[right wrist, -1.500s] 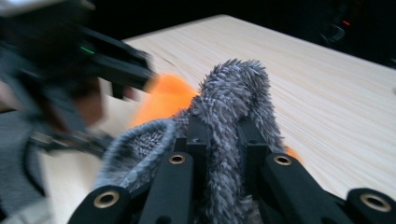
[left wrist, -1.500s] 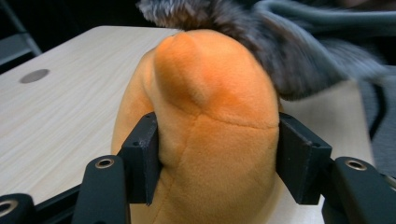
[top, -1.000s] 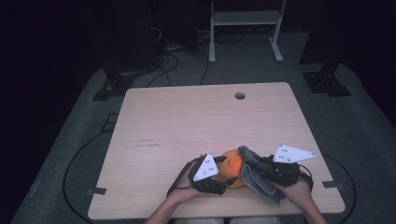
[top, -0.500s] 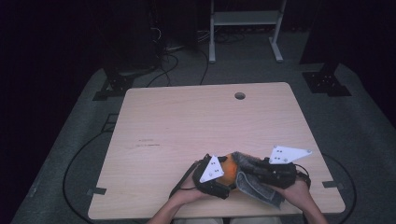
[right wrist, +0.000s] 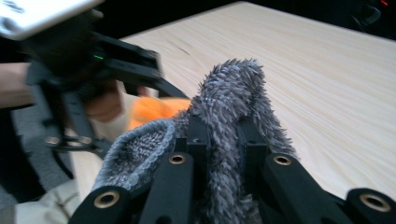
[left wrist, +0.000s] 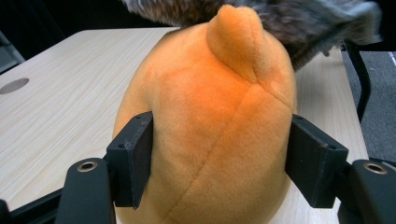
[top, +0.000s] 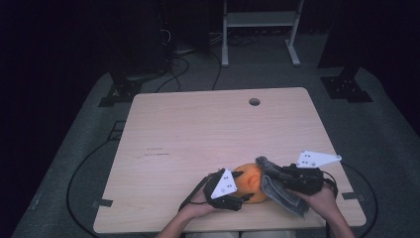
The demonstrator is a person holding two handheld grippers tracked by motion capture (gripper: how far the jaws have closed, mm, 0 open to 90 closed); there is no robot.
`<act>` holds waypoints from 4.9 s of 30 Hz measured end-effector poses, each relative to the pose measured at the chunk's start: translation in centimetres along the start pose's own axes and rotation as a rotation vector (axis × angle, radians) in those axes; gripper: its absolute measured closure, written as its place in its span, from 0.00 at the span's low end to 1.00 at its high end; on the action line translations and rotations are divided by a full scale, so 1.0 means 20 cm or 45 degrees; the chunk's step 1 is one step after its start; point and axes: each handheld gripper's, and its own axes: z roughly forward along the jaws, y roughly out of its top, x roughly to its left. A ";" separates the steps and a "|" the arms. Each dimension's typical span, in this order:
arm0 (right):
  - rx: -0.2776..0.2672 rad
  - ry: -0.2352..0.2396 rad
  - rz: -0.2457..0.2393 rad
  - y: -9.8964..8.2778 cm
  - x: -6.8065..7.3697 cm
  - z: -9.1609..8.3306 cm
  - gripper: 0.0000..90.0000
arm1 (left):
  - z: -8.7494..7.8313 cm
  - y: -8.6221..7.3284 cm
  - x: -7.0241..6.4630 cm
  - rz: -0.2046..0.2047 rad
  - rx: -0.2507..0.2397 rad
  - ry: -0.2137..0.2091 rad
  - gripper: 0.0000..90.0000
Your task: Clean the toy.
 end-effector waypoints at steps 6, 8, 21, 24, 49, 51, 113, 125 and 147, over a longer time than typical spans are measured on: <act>0.024 -0.055 0.046 -0.05 -0.08 0.01 0.87 | -0.02 -0.01 0.02 -0.009 0.013 0.005 0.35; 0.034 -0.113 0.105 -0.09 -0.12 -0.02 0.87 | -0.02 -0.01 0.03 -0.011 0.012 0.005 0.35; 0.061 -0.131 0.149 -0.13 -0.15 -0.02 0.87 | -0.04 -0.03 0.07 -0.047 0.024 -0.008 0.36; -0.009 -0.067 0.147 -0.11 -0.13 -0.03 0.87 | -0.03 -0.03 0.06 -0.035 0.024 -0.006 0.36; -0.123 0.026 0.144 -0.08 -0.08 0.00 0.87 | -0.04 -0.07 0.12 -0.111 -0.013 -0.009 0.36; -0.039 -0.020 0.129 -0.12 -0.10 0.07 0.87 | -0.04 -0.07 0.12 -0.120 -0.007 -0.003 0.37; -0.074 -0.184 0.134 -0.13 -0.09 0.07 0.87 | -0.04 -0.07 0.19 -0.272 -0.002 0.036 0.40; -0.105 -0.135 0.197 -0.18 -0.13 0.07 0.87 | -0.06 -0.09 0.20 -0.302 -0.009 0.015 0.39; -0.093 -0.037 0.217 -0.17 -0.18 0.03 0.87 | -0.06 -0.07 0.11 -0.072 0.018 -0.051 0.39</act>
